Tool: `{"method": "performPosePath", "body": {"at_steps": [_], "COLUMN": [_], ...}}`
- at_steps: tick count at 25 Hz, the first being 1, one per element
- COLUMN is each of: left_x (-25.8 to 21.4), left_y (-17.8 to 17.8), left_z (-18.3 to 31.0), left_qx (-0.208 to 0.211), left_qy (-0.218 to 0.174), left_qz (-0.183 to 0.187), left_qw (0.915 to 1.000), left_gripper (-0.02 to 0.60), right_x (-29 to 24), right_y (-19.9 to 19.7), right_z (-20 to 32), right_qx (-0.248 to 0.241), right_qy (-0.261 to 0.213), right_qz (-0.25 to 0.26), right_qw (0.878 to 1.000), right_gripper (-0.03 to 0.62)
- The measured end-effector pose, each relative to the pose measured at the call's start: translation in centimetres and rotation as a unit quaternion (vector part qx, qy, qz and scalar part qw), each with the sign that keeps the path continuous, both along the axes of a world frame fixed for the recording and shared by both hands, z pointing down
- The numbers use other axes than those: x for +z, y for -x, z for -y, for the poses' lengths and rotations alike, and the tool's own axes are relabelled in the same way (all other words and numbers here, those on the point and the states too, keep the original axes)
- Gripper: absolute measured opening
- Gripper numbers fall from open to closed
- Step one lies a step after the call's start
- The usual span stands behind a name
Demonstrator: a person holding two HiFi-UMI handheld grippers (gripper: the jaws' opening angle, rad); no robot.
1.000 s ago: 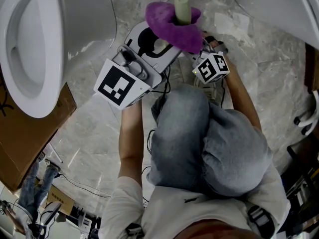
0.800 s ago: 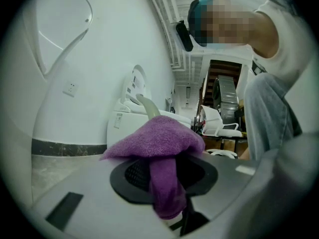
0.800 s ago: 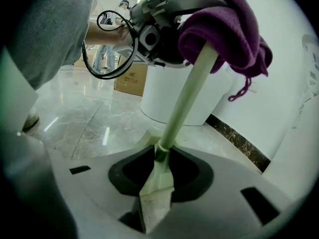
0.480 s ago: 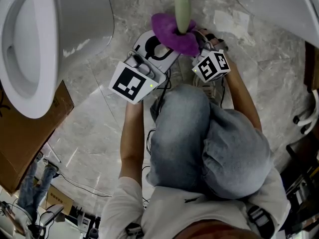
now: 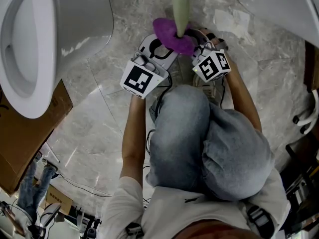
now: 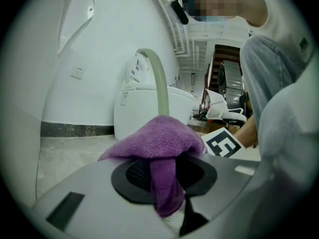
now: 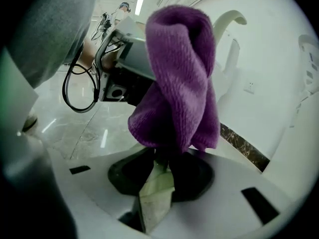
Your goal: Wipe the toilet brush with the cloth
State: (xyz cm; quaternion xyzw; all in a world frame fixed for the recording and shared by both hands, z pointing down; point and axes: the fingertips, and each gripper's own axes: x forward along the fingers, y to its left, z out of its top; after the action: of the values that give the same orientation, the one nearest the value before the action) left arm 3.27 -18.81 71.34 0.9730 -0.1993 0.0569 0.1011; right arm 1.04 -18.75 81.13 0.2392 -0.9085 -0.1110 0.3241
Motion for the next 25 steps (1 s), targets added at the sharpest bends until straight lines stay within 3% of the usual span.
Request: {"method": "performPosePath", "body": {"at_steps": [11, 25], "left_x": [4.1, 2.5], "left_y": [0.0, 2.4], "left_z": [-0.2, -1.0], "left_qx": [-0.013, -0.075], "left_qy": [0.002, 0.024], "left_qz": [0.051, 0.018], "left_qw": [0.9986, 0.9968], "left_gripper": [0.110, 0.129], "right_x": [0.0, -0.2], "right_y": [0.0, -0.2], "right_z": [0.0, 0.1], "right_qx": [-0.001, 0.015], "right_qy": [-0.006, 0.011], "right_qz": [0.001, 0.016], "right_qw": [1.000, 1.000], "right_gripper": [0.092, 0.105]}}
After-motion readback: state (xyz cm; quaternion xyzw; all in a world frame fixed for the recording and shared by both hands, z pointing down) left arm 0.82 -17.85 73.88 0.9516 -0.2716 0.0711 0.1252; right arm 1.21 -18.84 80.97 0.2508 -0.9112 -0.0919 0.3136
